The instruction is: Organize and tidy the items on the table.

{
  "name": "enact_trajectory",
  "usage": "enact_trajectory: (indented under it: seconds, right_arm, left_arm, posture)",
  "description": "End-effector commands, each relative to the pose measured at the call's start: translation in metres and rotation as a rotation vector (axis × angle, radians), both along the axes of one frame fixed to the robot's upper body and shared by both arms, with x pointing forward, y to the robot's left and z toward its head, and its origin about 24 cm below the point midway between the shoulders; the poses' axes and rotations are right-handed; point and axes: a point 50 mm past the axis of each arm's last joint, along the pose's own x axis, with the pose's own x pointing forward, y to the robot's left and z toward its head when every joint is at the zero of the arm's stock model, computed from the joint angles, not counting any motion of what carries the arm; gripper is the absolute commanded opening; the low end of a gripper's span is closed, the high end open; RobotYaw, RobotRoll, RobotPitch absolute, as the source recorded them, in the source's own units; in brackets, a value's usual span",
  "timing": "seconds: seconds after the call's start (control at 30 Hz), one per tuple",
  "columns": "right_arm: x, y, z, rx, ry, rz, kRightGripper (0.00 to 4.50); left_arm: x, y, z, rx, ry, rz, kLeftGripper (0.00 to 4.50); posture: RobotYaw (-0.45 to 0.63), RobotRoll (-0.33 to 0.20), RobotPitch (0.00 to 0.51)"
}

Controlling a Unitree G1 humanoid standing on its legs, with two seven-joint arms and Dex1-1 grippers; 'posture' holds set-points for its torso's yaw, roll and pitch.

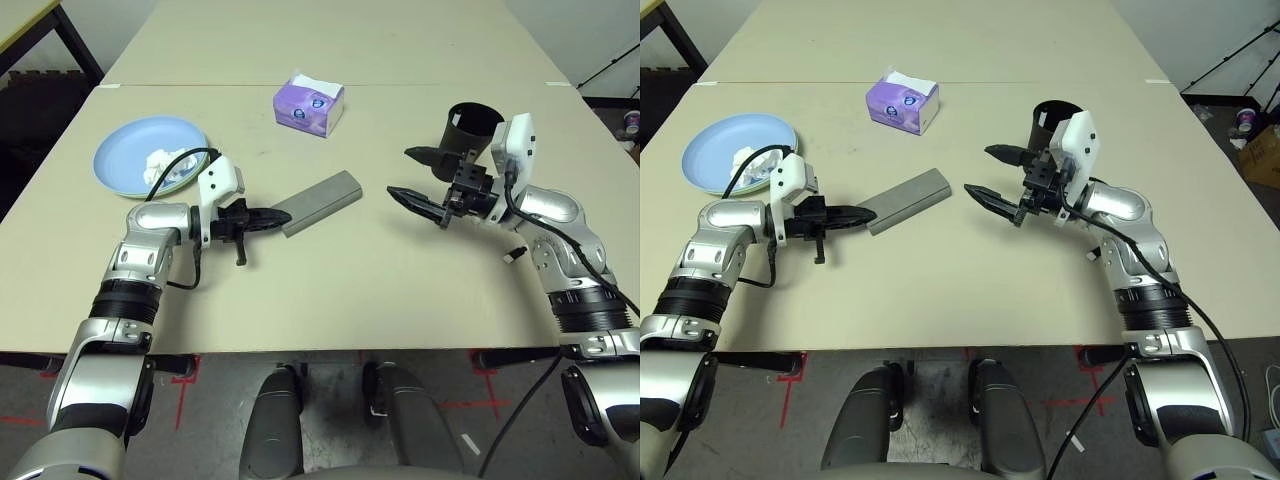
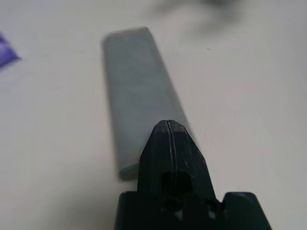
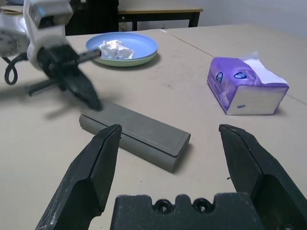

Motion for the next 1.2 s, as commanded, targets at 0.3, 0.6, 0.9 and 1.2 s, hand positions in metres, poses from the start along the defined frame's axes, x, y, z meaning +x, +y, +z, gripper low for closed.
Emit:
enact_trajectory:
  seconds: [0.3,0.6,0.9,1.2]
  right_arm:
    - [-0.003,-0.011,0.000,0.008,0.027,-0.050,4.50]
    - [0.000,-0.014,0.002,-0.040,0.044,-0.058,4.50]
    - [0.001,-0.034,0.021,-0.180,0.049,-0.095,4.50]
    - [0.005,-0.070,0.048,-0.597,0.075,0.028,4.50]
  left_arm:
    - [-0.002,-0.011,0.030,-0.092,-0.060,-0.021,0.38]
    - [-0.007,-0.024,0.021,-0.004,0.018,-0.203,3.66]
    - [0.002,-0.045,0.019,0.008,-0.022,-0.298,4.46]
    - [0.004,-0.057,0.029,-0.084,-0.064,-0.295,4.46]
  posture:
    - [-0.06,0.000,0.167]
    - [-0.08,0.000,0.172]
    - [-0.10,0.000,0.176]
    - [-0.10,0.000,0.170]
